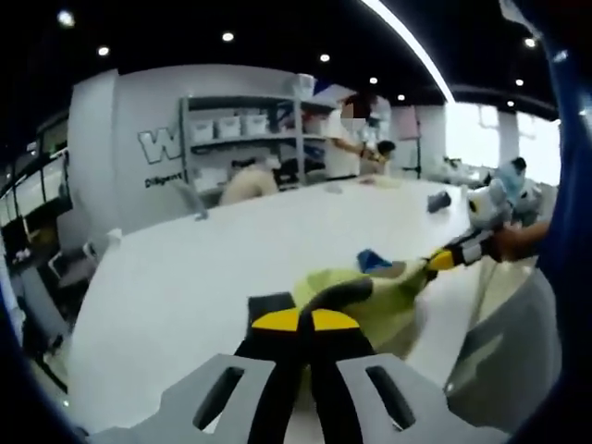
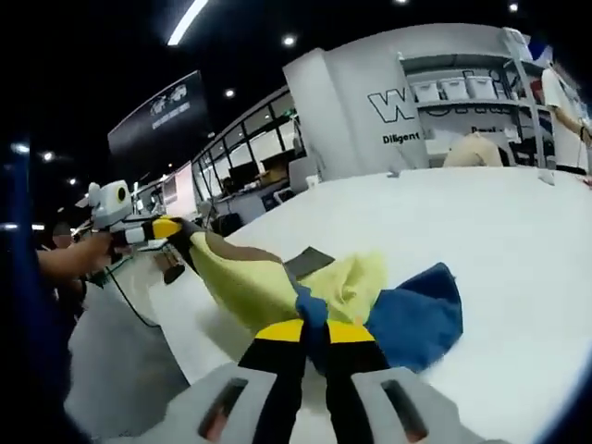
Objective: Fold the garment on the visible template until the final outline fits inside the template.
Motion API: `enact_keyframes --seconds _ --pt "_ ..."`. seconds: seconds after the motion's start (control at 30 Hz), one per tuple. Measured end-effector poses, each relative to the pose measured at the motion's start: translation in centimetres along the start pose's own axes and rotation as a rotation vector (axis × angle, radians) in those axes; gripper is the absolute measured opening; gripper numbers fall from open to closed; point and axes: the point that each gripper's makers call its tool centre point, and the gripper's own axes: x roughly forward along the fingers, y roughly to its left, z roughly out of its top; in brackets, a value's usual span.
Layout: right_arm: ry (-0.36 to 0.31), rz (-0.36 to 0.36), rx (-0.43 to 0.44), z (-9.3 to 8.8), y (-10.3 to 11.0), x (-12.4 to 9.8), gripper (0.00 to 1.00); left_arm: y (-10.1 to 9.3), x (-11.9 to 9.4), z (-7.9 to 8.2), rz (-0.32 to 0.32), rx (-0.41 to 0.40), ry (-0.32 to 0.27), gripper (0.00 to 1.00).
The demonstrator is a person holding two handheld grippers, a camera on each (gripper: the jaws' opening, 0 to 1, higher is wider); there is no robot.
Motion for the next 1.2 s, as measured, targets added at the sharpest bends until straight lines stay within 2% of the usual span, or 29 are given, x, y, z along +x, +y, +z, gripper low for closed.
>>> enact_keyframes --seconds 0.1,0.37,0.47,0.5,0.57,0.6,0.67,0.8,0.9,0.97,1.03,1.2 --pt "-0.018 0.011 0.019 0.7 -0.3 0.0 0.0 0.2 -0.1 -0.4 0.004 -0.011 0.001 0.02" --pt "0.035 -0.033 -0.009 -1.7 -1.5 -0.3 0.0 0.3 -0.7 -2.7 0.012 -0.01 0.048 0.02" --pt "0.071 -0.026 0.007 -3.1 -0.9 0.0 0.0 0.1 -0.8 -3.2 0.009 -0.014 0.059 0.02" --pt "0.075 -0.024 0.0 -3.4 -0.7 0.1 0.02 0.0 -0.9 -3.2 0.01 -0.015 0.062 0.02" --pt "0.096 -0.01 -0.016 -4.2 0.4 0.6 0.15 0.1 -1.0 -3.3 0.014 -0.014 0.067 0.02" --pt "0.103 -0.007 -0.019 -4.4 0.5 0.7 0.16 0.2 -1.0 -3.4 0.017 -0.016 0.069 0.02" --pt "0.135 0.009 -0.058 -5.5 1.2 1.1 0.14 0.2 -1.1 -3.5 0.02 -0.018 0.071 0.02" --pt "0.213 0.022 -0.137 -7.8 2.1 1.7 0.22 0.1 -1.4 -3.6 0.022 -0.013 0.079 0.02" --pt "0.245 0.022 -0.198 -8.8 2.0 1.7 0.23 0.2 -1.6 -3.8 0.025 -0.011 0.084 0.02" --pt "0.266 0.021 -0.221 -9.4 1.9 1.6 0.25 0.3 -1.8 -3.9 0.029 -0.012 0.087 0.02" --pt "0.293 0.008 -0.299 -9.8 1.3 1.3 0.28 0.5 -1.9 -4.0 0.033 -0.015 0.088 0.02" --pt "0.309 -0.018 -0.392 -10.0 0.2 1.0 0.29 1.1 -2.1 -4.0 0.049 -0.032 0.078 0.02"
